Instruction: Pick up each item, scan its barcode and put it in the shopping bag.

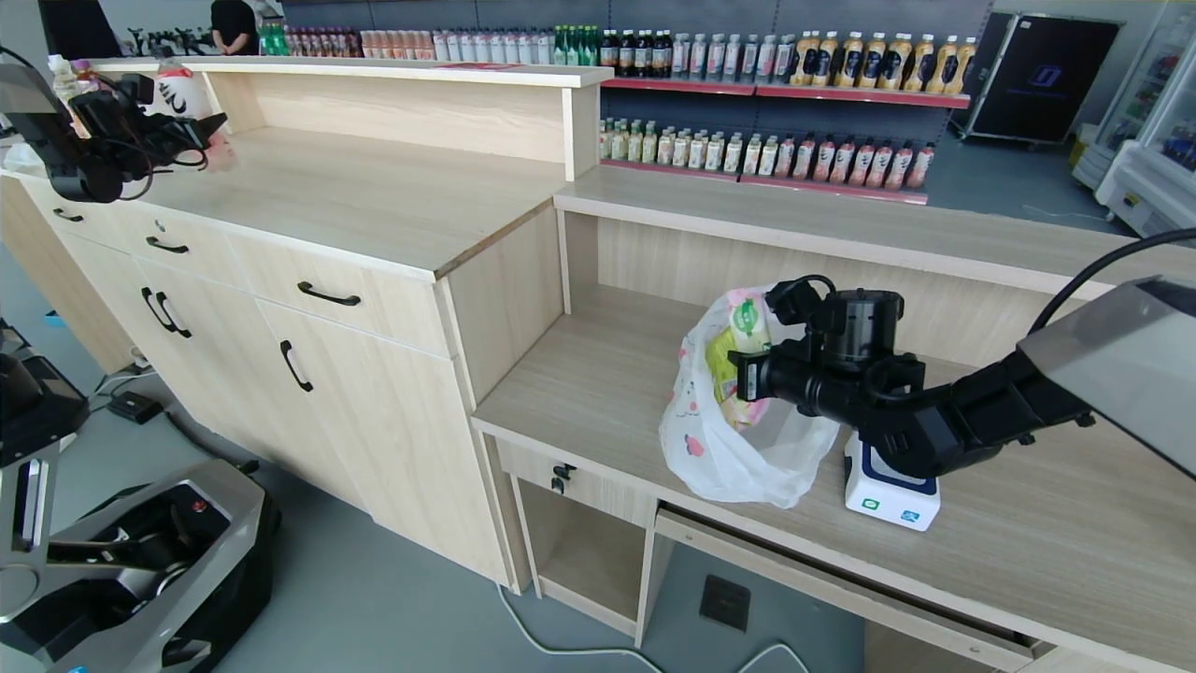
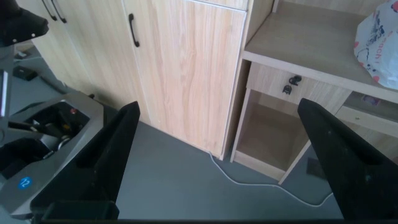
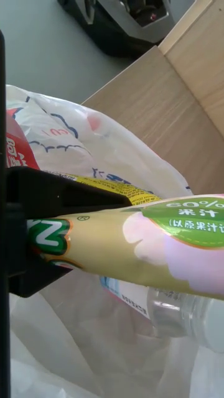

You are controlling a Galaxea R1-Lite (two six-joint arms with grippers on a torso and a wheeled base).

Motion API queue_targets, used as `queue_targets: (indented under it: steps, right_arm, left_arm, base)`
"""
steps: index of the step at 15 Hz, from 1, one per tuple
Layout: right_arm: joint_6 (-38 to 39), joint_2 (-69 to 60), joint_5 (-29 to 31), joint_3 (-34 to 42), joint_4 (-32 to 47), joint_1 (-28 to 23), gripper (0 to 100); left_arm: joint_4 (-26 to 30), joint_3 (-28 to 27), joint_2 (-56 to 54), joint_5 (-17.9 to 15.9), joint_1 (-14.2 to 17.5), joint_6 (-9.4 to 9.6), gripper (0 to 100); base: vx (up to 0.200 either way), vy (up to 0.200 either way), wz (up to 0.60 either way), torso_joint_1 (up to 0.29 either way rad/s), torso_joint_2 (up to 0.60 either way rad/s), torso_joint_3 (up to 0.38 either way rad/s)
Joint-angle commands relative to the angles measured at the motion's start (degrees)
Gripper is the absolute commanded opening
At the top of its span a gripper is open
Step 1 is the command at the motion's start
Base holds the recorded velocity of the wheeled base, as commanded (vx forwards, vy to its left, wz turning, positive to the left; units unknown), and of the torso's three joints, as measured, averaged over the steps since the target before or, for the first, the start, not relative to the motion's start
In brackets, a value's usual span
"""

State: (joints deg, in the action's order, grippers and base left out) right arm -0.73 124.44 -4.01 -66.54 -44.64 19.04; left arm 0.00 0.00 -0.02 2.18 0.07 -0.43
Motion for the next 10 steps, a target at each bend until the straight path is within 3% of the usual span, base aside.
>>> queue_targets:
  steps: [1, 10]
  right_arm:
    - [-0.06, 1.15, -0.03, -0.17, -0.01, 0.38, 0]
    - [-0.15, 2.47, 0.06, 0.97, -1.41, 0.38, 0]
  left_arm:
    - [0.00, 0.00, 0.02, 0.10, 0.01, -0.01, 100]
    - [0.00, 0.00, 0.02, 0.02, 0.01, -0.01, 100]
  base:
    - [0.000, 0.000, 0.00, 0.000, 0.00, 0.000]
    - [0.000, 0.000, 0.00, 0.000, 0.00, 0.000]
